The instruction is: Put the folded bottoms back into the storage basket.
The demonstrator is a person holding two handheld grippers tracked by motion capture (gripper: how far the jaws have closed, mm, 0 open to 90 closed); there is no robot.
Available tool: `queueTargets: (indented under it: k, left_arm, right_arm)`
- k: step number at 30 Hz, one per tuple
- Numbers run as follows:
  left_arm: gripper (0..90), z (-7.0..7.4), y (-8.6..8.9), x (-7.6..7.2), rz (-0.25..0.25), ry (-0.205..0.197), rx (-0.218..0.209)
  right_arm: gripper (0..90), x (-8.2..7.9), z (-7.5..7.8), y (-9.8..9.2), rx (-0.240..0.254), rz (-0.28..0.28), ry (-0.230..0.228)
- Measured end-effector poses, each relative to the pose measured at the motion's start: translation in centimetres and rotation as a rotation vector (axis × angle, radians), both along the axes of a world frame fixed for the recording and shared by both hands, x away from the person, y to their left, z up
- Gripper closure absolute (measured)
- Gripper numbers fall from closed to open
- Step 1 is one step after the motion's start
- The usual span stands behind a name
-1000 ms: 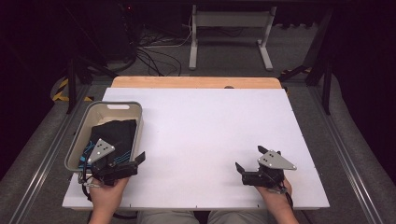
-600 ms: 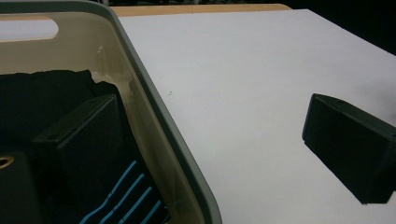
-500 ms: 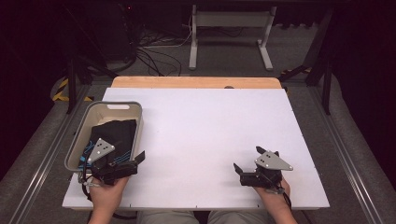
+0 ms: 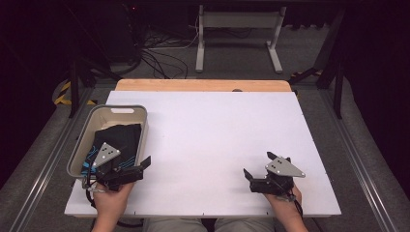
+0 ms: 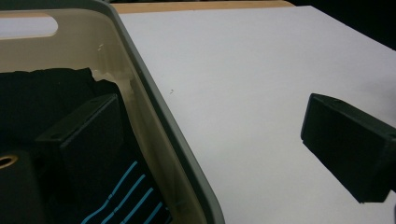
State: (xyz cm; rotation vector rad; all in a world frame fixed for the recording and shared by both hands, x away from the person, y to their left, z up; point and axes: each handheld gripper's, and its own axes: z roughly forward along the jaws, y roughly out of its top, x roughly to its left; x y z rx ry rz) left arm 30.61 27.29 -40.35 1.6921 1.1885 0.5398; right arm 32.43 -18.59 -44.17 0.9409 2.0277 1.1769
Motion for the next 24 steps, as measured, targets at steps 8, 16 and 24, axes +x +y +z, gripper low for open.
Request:
queueTargets:
  k: [8,16,24]
  left_arm:
    - [7.1,-0.03,-0.06,0.08,0.000,0.004,0.007]
    - [7.6,-0.01,-0.06,0.05,-0.003,0.007,0.007]
    - [7.9,-0.02,-0.42,-0.02,0.003,0.003,0.031]
  right_arm:
    - [3.5,0.06,-0.01,0.06,0.002,0.002,0.001]
    - [3.5,0.06,-0.02,0.08,0.003,0.000,0.001]
    - [3.5,0.08,-0.01,0.05,0.004,-0.004,0.002]
